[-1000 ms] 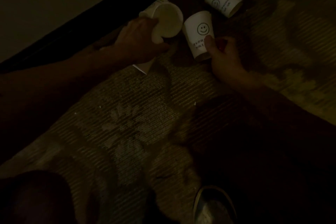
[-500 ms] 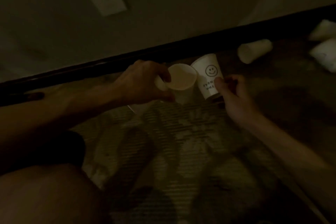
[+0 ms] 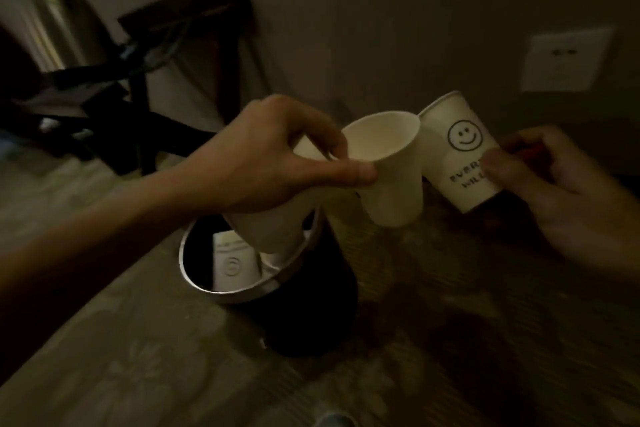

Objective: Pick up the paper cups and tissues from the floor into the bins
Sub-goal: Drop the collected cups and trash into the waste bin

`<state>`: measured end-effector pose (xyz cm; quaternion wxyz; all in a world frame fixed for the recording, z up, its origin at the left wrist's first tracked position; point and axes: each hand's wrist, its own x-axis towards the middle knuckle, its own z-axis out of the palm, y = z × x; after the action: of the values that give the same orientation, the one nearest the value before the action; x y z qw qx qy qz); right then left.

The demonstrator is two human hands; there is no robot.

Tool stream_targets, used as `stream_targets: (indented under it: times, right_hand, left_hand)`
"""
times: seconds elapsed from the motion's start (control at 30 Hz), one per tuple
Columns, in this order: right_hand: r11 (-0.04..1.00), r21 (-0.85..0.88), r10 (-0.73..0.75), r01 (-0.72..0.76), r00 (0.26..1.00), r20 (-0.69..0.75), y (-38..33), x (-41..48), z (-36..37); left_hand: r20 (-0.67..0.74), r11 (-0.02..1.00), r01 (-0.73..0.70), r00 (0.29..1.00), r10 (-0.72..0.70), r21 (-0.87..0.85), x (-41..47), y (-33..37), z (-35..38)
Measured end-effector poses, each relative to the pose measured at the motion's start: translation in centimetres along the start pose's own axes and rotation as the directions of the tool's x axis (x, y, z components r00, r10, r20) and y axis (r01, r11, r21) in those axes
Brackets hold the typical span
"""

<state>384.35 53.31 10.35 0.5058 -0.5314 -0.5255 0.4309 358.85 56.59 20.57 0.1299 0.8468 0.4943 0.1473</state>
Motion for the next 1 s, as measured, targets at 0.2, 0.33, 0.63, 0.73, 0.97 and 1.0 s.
stream_targets:
  times: [0.2, 0.33, 0.63, 0.73, 0.97, 1.0]
  right_hand:
    - [0.952, -0.234, -0.117, 0.199, 0.939, 0.324, -5.9, 5.5, 9.0]
    - [0.778, -0.539, -0.028, 0.322, 0.875, 0.483, -6.7, 8.3, 15.0]
    - [0.431, -0.878, 0.323, 0.208, 0.873, 0.366, -4.3, 11.9, 22.3]
    - [0.417, -0.893, 0.37, 0.171, 0.865, 0.338, -3.3, 12.0, 22.8]
    - [0.452, -0.863, 0.236, 0.224, 0.903, 0.359, 1.1, 9.9, 23.6]
    - [0.464, -0.85, 0.22, 0.248, 0.897, 0.382, 1.1, 9.9, 23.6]
  left_hand:
    - [-0.054, 0.975, 0.217, 0.974, -0.22, -0.054, -4.6, -9.3, -5.7]
    - [0.005, 0.913, 0.403, 0.915, -0.403, -0.06, -6.7, -15.1, -5.0]
    - [0.257, 0.858, 0.513, 0.824, -0.505, 0.039, -5.2, -19.7, -1.3]
    - [0.31, 0.858, 0.512, 0.812, -0.495, 0.032, -4.5, -20.3, -0.9]
    - [0.347, 0.878, 0.432, 0.807, -0.478, 0.204, -5.6, -20.8, 0.8]
    - [0.331, 0.879, 0.435, 0.814, -0.477, 0.194, -5.9, -20.7, 0.6]
